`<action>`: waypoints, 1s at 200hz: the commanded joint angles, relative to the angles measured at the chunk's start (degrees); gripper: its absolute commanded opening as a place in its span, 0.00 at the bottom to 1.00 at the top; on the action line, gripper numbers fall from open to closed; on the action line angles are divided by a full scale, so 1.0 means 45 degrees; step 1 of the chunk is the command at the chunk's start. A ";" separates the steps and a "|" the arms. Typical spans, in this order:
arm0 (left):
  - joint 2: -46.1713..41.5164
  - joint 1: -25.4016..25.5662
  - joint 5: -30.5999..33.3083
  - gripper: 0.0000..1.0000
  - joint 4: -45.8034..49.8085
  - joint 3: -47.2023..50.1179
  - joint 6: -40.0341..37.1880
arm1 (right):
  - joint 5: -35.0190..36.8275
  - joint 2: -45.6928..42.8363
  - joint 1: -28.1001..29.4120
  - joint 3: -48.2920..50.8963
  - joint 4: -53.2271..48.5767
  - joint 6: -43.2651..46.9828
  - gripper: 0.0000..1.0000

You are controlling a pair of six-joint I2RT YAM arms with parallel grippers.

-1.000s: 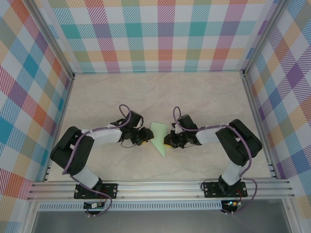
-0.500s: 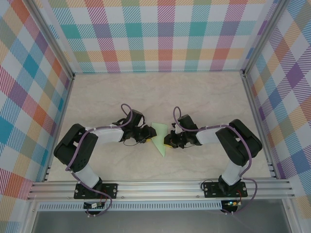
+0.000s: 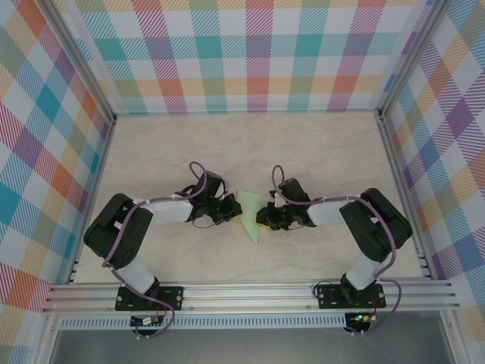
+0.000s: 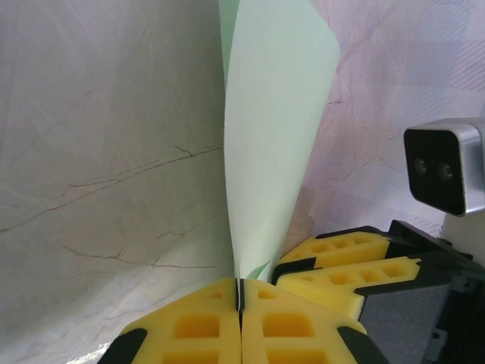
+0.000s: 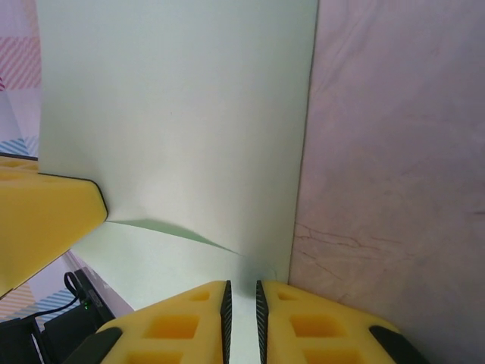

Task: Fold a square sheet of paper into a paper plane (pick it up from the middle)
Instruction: Fold the wing for the fifth time at the center of the table.

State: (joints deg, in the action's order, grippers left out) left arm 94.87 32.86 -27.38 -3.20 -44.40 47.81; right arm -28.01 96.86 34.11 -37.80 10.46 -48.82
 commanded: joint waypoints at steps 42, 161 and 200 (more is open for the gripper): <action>-0.0593 0.0001 0.0371 0.01 -0.0215 0.0276 0.0646 | 0.3064 -0.3104 0.0775 0.0273 -0.2218 0.1415 0.33; -0.0244 0.0059 0.0212 0.01 0.0046 -0.0050 0.0586 | 1.2993 -0.2275 0.7559 -0.0727 -0.2860 0.4790 0.45; -0.0244 0.0060 0.0185 0.01 0.0157 -0.0159 0.0543 | 1.3575 -0.1015 0.7811 -0.1879 -0.3767 0.5156 0.44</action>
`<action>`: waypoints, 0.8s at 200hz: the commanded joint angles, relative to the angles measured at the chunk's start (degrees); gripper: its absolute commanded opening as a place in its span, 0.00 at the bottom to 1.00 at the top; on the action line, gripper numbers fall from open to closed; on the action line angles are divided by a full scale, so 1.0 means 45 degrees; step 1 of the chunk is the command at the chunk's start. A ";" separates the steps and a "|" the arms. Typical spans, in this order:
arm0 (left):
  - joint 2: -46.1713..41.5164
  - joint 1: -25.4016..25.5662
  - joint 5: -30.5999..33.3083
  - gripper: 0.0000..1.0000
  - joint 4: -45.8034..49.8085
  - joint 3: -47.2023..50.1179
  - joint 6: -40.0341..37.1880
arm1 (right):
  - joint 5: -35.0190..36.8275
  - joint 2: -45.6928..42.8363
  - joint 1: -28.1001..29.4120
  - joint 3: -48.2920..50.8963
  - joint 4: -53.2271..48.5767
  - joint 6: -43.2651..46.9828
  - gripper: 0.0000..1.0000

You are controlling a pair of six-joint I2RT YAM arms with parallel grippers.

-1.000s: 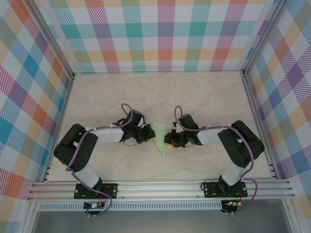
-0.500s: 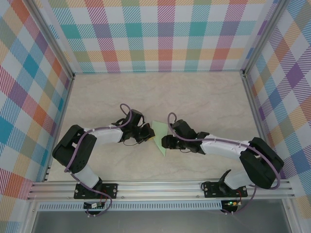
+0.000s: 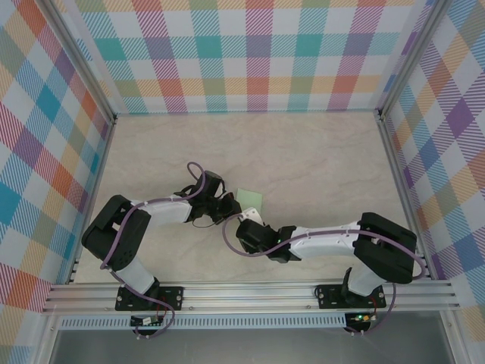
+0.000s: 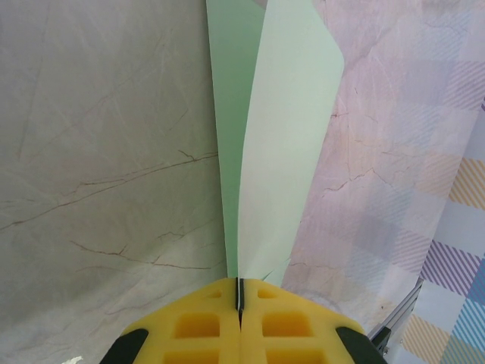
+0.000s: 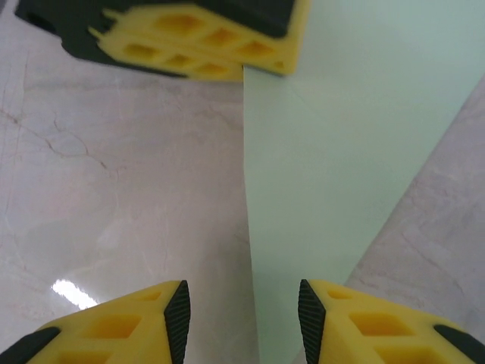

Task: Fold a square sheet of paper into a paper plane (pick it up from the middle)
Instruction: Fold the wing for the fifth time at the center of the table.

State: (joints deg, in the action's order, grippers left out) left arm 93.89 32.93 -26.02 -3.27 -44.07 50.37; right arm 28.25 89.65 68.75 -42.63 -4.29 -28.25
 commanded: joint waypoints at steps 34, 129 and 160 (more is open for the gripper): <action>-0.0010 0.0046 -0.0156 0.01 0.0247 -0.0303 -0.0073 | 0.1420 0.1274 0.0208 -0.1324 -0.0841 0.0793 0.42; 0.0035 0.0046 -0.0166 0.02 0.0335 -0.0350 -0.0080 | 0.1962 0.2333 0.0249 -0.2102 -0.1393 0.0910 0.36; 0.0057 0.0046 -0.0178 0.01 0.0372 -0.0381 -0.0101 | 0.2160 0.2460 0.0269 -0.2223 -0.1595 0.0809 0.34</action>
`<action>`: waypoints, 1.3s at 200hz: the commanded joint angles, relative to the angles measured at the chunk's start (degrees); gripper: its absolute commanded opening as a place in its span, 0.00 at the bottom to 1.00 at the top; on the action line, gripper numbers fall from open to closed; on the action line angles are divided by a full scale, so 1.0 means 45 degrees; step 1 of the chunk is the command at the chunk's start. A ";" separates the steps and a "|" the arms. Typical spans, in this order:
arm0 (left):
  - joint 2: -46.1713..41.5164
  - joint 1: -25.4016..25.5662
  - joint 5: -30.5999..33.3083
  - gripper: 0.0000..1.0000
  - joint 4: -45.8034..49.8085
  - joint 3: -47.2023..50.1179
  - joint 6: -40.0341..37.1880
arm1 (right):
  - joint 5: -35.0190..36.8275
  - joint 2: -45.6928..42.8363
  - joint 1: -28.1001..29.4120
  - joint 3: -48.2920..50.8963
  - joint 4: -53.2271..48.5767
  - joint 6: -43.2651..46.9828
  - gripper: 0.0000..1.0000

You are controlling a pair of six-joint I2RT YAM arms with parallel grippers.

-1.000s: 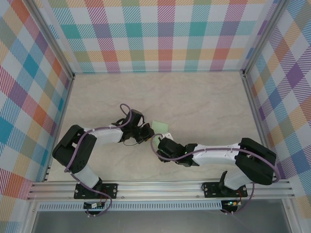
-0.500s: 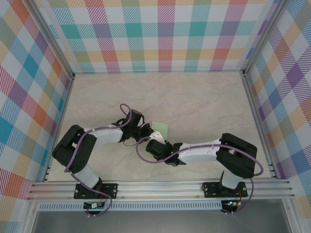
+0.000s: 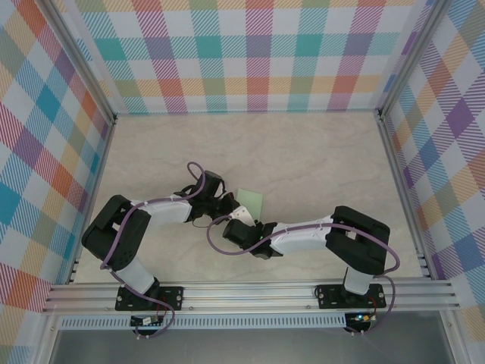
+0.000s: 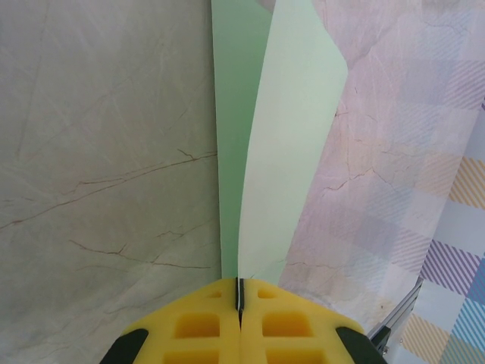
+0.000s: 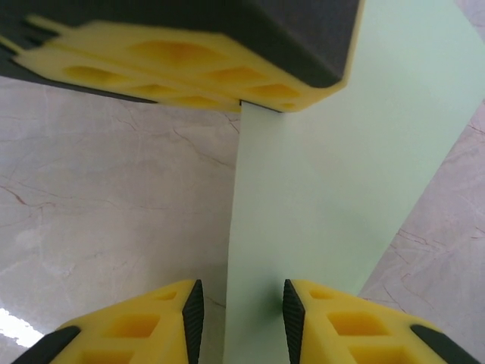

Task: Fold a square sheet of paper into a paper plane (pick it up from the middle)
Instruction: Fold the wing for the fifth time at the center of the table.

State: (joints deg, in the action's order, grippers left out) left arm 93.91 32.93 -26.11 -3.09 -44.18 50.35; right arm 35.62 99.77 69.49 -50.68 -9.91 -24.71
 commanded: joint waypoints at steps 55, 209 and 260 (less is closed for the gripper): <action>0.0069 0.0047 -0.0150 0.02 0.0407 -0.0374 -0.0099 | 0.0985 0.0202 0.0161 -0.0437 -0.0608 -0.0190 0.27; -0.1579 -0.0292 0.1824 0.36 0.3158 -0.0992 -0.0456 | 0.0108 -0.0045 0.0000 0.0230 0.0336 -0.0096 0.05; -0.2917 -0.0752 0.2734 0.48 0.4442 -0.0865 -0.0441 | -0.1366 -0.0100 -0.0500 0.0775 0.1215 -0.0851 0.07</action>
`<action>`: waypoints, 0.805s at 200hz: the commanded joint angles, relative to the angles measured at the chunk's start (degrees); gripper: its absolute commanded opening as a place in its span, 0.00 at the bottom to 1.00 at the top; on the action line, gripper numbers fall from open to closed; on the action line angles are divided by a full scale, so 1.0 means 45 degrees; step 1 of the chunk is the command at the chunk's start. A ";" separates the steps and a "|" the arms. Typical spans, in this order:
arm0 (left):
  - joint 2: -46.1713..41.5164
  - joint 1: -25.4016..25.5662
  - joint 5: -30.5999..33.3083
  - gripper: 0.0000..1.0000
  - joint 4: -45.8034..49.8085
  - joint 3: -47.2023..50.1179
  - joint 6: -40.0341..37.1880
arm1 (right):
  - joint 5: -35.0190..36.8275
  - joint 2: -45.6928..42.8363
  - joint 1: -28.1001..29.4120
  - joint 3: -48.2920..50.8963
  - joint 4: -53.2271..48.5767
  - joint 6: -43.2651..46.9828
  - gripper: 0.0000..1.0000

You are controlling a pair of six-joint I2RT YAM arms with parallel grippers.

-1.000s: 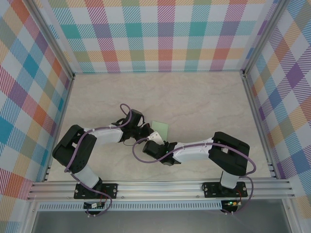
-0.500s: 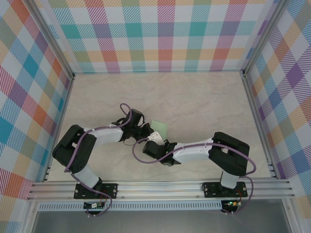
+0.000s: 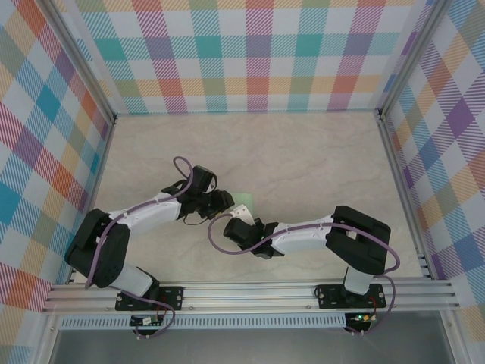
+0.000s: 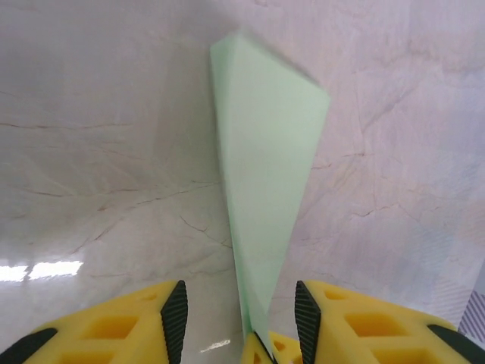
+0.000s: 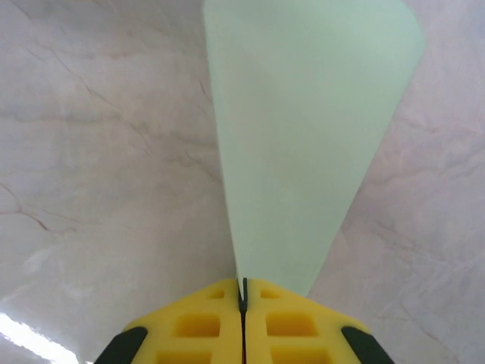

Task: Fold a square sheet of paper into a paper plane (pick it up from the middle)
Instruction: Fold the wing for the fifth time at the center of the table.

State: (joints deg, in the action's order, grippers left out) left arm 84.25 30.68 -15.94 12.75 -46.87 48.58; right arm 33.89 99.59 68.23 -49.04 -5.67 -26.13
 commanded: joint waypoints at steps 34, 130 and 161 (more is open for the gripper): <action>-0.1187 -0.0351 0.0614 0.51 0.1135 -0.0084 -0.0012 | -0.1093 0.0085 -0.0259 0.0414 0.0261 -0.0910 0.08; -0.0164 -0.0352 -0.0157 0.54 0.0157 0.0117 0.0334 | -0.3930 -0.0998 -0.1328 0.2425 0.3323 -0.1628 0.07; -0.0173 -0.0352 -0.0167 0.54 0.0115 0.0146 0.0328 | -0.5838 -0.1460 -0.2244 0.3636 0.5168 -0.2088 0.07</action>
State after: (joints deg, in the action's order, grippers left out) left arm 83.31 29.85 -15.57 14.50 -46.78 49.50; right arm 17.58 93.95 60.64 -36.97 11.51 -32.64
